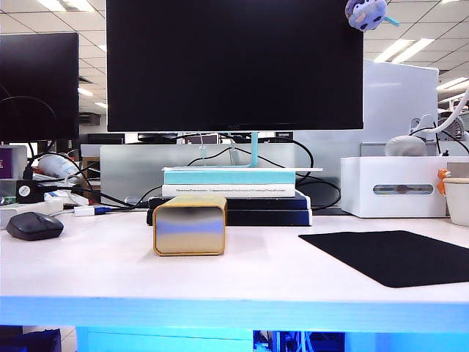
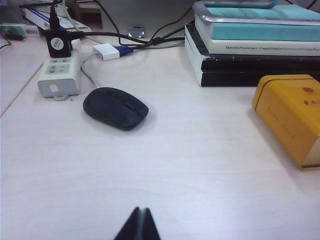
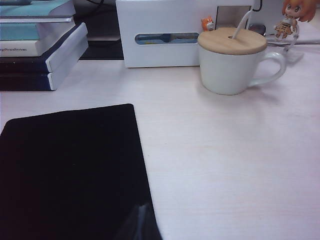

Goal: Place the black mouse on the black mouse pad.

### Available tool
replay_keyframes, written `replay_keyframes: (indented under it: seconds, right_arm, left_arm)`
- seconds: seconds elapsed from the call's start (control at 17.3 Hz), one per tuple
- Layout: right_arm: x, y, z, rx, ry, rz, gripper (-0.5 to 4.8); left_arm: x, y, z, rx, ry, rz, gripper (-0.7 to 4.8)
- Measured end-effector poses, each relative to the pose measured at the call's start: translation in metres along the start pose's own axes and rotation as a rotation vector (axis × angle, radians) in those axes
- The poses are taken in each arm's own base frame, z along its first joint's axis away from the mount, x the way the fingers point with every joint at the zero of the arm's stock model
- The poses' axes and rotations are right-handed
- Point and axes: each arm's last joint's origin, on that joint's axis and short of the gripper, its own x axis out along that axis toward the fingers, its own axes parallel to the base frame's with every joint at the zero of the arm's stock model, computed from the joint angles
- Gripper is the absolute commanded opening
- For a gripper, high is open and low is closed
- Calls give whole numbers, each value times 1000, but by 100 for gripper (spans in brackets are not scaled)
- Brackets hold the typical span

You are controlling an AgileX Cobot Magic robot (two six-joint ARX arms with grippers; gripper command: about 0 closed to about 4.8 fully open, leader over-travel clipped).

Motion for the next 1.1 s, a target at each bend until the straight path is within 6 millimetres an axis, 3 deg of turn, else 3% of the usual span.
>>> replay_keyframes:
  seconds: [0.93, 1.1]
  right_arm:
    - [0, 1, 2, 1, -21, 19, -1]
    - [-1, 1, 13, 111, -129, 30, -2]
  left_arm:
    - [0, 2, 0, 2, 4, 54, -6]
    - [-2, 2, 4, -48, 6, 64, -6]
